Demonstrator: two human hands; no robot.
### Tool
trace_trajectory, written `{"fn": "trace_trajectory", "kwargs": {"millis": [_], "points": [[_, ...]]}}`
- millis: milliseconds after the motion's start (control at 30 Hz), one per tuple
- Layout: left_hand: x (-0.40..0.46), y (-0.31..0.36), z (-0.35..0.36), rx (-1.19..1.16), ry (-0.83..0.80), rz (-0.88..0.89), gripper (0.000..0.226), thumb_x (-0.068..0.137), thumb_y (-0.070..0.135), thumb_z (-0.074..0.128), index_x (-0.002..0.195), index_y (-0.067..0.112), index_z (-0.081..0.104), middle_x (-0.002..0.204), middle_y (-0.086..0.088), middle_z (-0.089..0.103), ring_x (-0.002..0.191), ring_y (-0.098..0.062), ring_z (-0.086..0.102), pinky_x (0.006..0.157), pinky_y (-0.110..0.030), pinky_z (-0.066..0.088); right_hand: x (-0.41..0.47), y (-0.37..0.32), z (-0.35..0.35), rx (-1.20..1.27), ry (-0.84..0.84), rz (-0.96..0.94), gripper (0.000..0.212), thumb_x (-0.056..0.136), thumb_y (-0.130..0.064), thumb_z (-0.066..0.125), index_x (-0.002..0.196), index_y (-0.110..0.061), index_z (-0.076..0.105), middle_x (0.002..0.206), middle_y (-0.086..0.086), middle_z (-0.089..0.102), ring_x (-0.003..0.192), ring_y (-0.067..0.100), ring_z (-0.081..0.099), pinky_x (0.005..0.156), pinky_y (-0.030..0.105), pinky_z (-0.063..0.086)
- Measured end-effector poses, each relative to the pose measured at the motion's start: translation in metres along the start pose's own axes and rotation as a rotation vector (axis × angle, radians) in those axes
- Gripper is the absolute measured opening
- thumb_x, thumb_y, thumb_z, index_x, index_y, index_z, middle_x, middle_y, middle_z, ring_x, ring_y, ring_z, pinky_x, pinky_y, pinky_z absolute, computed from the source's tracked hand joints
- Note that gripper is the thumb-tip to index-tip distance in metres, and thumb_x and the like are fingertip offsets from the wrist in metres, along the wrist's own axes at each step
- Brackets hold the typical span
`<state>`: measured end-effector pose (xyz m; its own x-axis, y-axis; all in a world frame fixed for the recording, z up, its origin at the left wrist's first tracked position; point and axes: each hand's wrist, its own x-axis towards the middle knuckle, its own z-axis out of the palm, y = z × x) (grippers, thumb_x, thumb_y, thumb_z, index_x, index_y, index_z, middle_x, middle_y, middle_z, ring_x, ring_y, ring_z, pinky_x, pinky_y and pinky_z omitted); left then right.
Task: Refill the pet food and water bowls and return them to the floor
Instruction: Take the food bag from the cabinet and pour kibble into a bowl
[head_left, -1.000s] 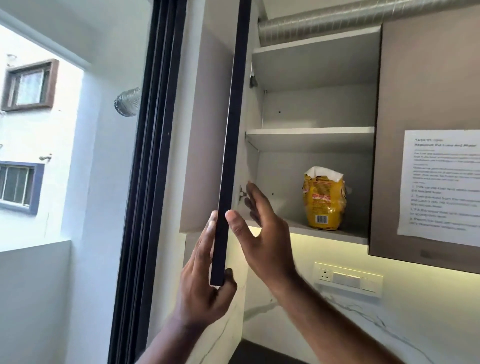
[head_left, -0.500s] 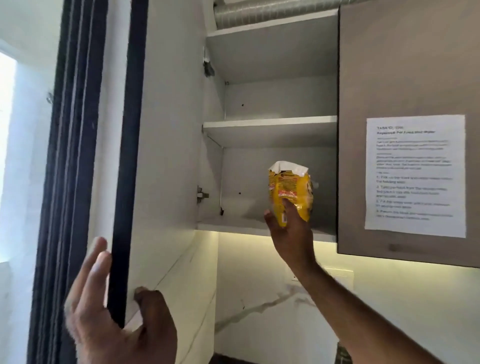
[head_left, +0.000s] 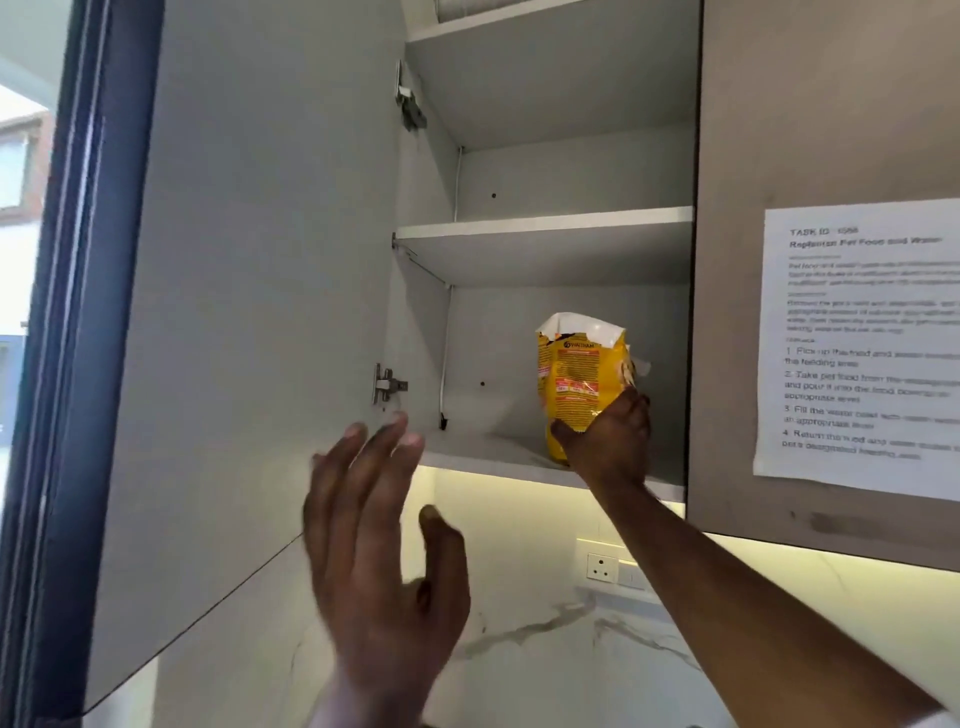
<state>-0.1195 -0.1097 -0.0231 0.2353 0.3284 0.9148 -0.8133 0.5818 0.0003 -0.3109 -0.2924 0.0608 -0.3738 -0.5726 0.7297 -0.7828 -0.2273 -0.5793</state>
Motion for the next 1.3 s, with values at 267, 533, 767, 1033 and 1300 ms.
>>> {"fn": "trace_trajectory", "kwargs": {"millis": [267,533,767,1033,1300], "points": [[0.012,-0.053,0.115,-0.158,-0.376,-0.421,0.061,0.088,0.008,0.067,0.147,0.013,0.053,0.148,-0.004,0.057,0.139,-0.022,0.048,0.113,-0.008,0.021,0.022,-0.009,0.026,-0.002,0.020,0.148,0.143,0.063,-0.059,0.089,0.160,-0.004,-0.001,0.165,0.023,0.014,0.150,0.042,0.023,0.105,0.060,0.044],[-0.004,-0.097,0.192,-0.322,-0.529,-0.687,0.063,0.091,0.019,0.074,0.149,0.020,0.049,0.152,-0.002,0.054,0.139,-0.023,0.049,0.112,-0.040,0.044,0.037,-0.012,0.043,-0.091,0.054,0.241,0.148,0.056,-0.061,0.092,0.158,-0.011,-0.003,0.146,0.020,0.038,0.132,0.039,0.047,0.095,0.055,0.051],[-0.017,-0.122,0.217,-0.513,-0.708,-0.924,0.061,0.096,0.033,0.071,0.151,0.021,0.046,0.156,-0.004,0.050,0.139,-0.023,0.050,0.108,-0.041,0.046,0.042,-0.003,0.033,0.011,0.038,0.180,0.127,0.062,-0.043,0.095,0.154,-0.009,0.013,0.140,0.021,0.046,0.125,0.042,0.054,0.099,0.050,0.052],[0.004,-0.128,0.235,-0.787,-1.012,-1.100,0.093,0.084,0.058,0.070,0.159,0.018,0.031,0.161,-0.010,0.042,0.145,-0.030,0.044,0.115,-0.048,0.040,0.017,0.000,-0.016,0.213,-0.054,0.081,0.102,0.064,-0.031,0.095,0.143,-0.018,0.032,0.132,0.007,0.057,0.119,0.031,0.060,0.096,0.046,0.055],[0.008,-0.098,0.214,-1.347,-1.109,-0.886,0.099,0.052,0.065,0.092,0.134,0.022,0.056,0.120,0.002,0.078,0.110,-0.024,0.075,0.085,-0.038,0.063,-0.033,0.011,-0.087,0.482,-0.292,-0.042,0.088,0.068,-0.022,0.095,0.136,-0.038,0.042,0.122,-0.012,0.068,0.107,0.013,0.068,0.091,0.042,0.059]]}}
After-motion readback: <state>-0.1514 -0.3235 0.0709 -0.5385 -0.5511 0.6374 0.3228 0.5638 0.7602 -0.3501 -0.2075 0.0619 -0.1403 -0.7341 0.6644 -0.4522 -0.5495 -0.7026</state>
